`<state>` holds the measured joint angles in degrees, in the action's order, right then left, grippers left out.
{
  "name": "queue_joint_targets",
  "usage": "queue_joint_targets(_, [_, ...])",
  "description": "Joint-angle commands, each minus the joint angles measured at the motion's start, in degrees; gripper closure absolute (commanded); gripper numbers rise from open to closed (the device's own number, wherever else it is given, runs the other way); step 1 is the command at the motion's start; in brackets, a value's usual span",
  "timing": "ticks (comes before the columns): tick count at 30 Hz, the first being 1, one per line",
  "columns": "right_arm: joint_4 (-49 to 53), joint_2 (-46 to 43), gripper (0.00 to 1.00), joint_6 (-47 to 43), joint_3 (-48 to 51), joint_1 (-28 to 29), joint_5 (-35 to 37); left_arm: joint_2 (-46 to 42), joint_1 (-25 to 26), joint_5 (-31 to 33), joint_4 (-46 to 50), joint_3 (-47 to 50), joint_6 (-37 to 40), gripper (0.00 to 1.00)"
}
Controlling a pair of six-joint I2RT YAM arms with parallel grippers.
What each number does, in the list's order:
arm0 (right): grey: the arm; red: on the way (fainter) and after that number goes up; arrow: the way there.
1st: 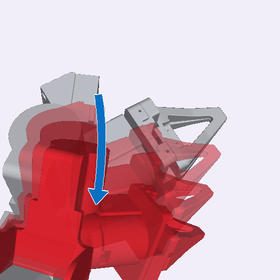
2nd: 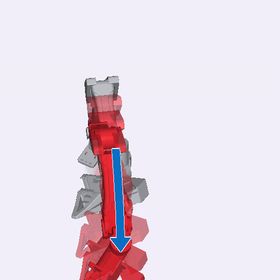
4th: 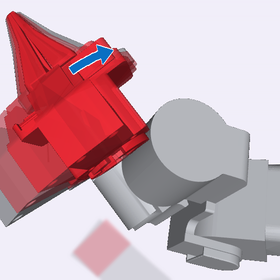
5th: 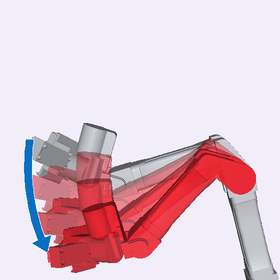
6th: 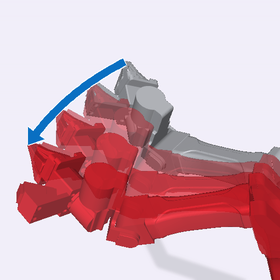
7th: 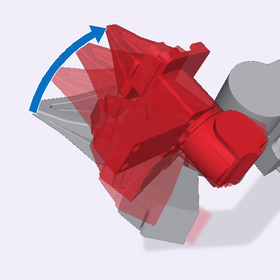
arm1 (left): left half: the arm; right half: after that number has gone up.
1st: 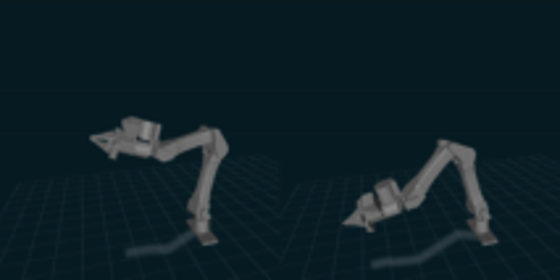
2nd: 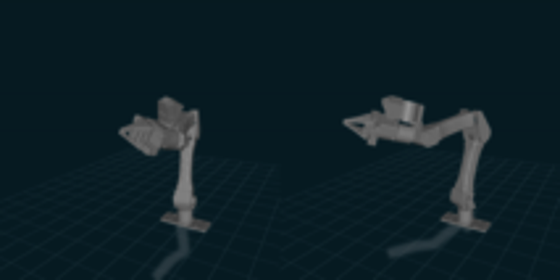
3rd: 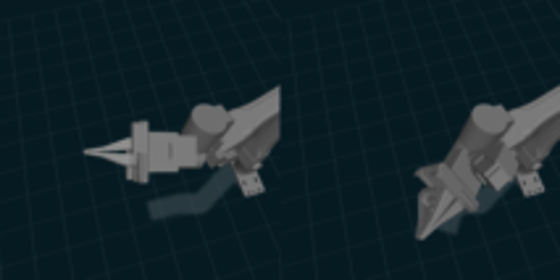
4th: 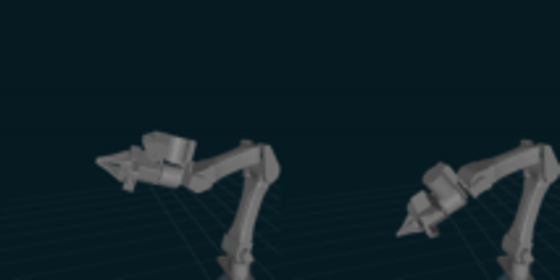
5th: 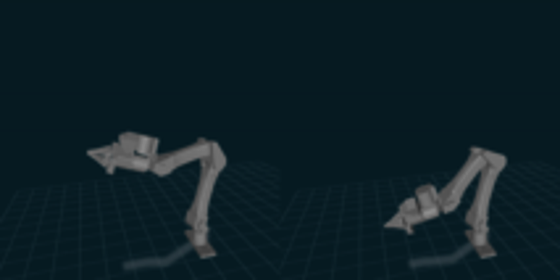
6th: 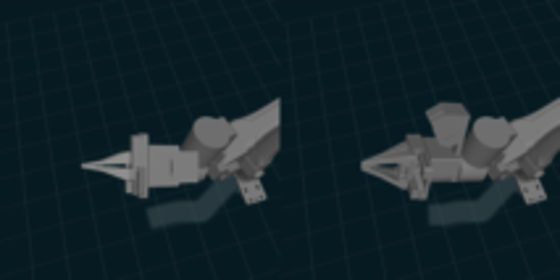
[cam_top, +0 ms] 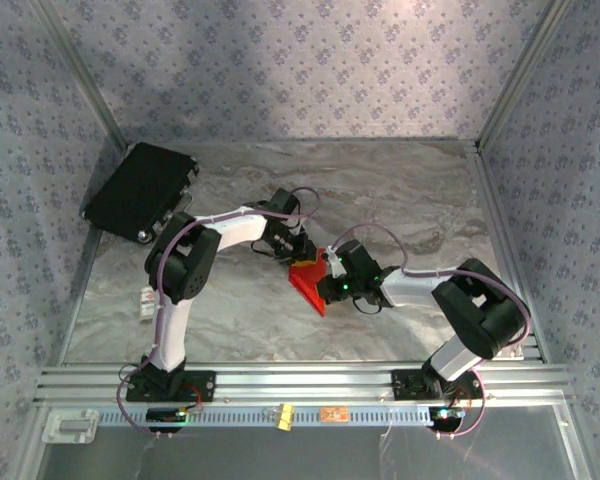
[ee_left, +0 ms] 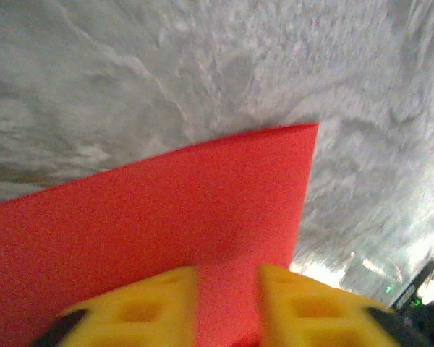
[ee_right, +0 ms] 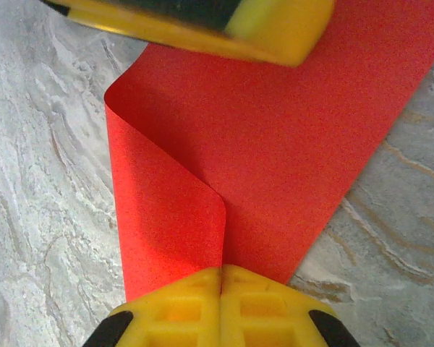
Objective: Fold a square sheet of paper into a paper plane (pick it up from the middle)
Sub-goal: Third fold the triangle at the center of the table.
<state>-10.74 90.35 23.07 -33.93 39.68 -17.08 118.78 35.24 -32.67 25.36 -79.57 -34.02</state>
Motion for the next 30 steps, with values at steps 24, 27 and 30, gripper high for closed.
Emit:
queue_joint_targets(24, [3.36,-1.59,0.94,1.37,2.36,0.54,4.86,-24.15,1.26,-3.99,-38.51,34.48,-21.75,1.00])
queue_joint_targets(27, [3.18,-2.26,0.94,1.45,2.92,0.57,5.12,-22.90,1.38,-4.30,-40.62,35.16,-23.03,1.00])
queue_joint_targets(30, [3.45,-2.35,0.94,1.27,2.80,0.53,5.17,-21.94,1.51,-4.43,-43.40,36.09,-24.40,1.00])
